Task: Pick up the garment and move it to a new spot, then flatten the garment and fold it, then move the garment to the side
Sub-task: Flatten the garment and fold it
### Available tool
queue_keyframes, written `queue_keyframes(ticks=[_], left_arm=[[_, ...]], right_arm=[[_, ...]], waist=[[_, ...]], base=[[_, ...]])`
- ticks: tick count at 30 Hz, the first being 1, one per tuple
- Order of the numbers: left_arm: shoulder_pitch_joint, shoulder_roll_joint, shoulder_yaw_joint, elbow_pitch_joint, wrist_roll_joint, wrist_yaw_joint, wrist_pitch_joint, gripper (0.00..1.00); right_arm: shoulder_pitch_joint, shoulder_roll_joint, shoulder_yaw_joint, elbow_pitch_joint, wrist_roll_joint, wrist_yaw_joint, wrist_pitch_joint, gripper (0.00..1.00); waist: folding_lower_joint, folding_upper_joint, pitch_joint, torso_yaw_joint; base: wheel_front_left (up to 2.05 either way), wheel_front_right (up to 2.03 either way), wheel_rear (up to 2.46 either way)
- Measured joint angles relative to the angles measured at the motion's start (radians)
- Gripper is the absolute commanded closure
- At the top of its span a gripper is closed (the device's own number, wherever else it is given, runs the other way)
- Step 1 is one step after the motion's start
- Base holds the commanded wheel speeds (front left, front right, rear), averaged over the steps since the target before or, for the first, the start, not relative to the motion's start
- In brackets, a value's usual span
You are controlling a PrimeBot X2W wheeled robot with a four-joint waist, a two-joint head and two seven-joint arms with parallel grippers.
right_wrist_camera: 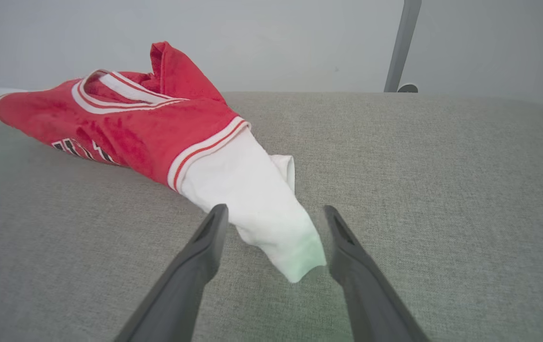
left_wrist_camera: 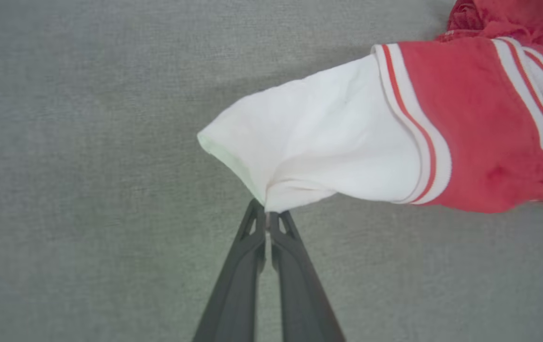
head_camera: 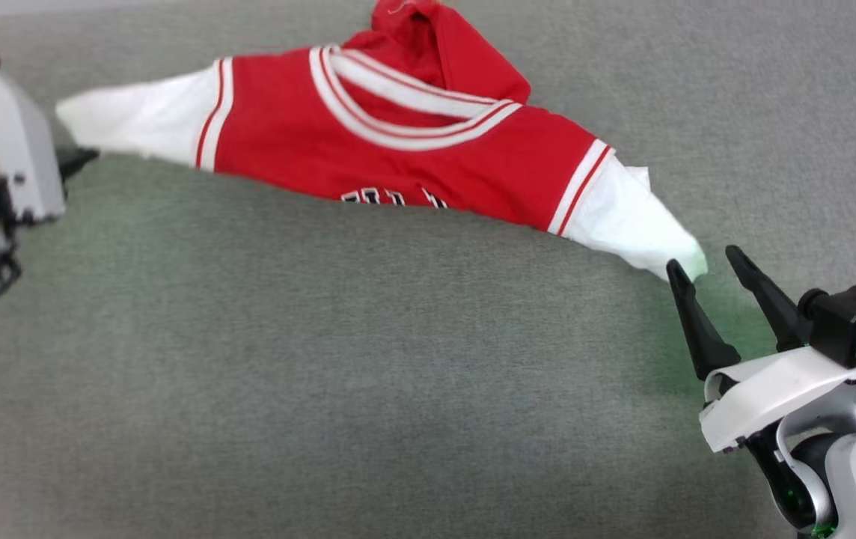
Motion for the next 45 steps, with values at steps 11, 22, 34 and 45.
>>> queue_keyframes(ticks=[11,22,34,45], left_arm=[[0.191,0.095,-0.008,-0.132,-0.028,0.034,-0.058,0.87],[0.172,0.160,0.036,-0.182,-0.054,0.067,-0.043,0.00],[0.133,0.121,0.050,-0.123,-0.069,0.102,-0.044,0.00],[0.111,0.063,0.049,-0.007,-0.089,0.066,-0.027,1.00]], right_arm=[[0.013,-0.013,-0.015,-0.036,0.000,0.000,0.026,0.00],[0.022,-0.014,-0.028,-0.061,-0.002,0.000,0.041,0.00],[0.013,-0.006,0.004,-0.051,-0.001,0.000,0.040,0.00],[0.009,-0.008,0.005,-0.052,0.000,0.000,0.039,0.00]], waist=[[0.0000,0.0000,-0.015,0.034],[0.0000,0.0000,0.000,0.037],[0.0000,0.0000,0.024,0.004],[0.0000,0.0000,0.037,-0.023]], base=[[0.00,0.00,0.00],[0.00,0.00,0.00],[0.00,0.00,0.00],[0.00,0.00,0.00]])
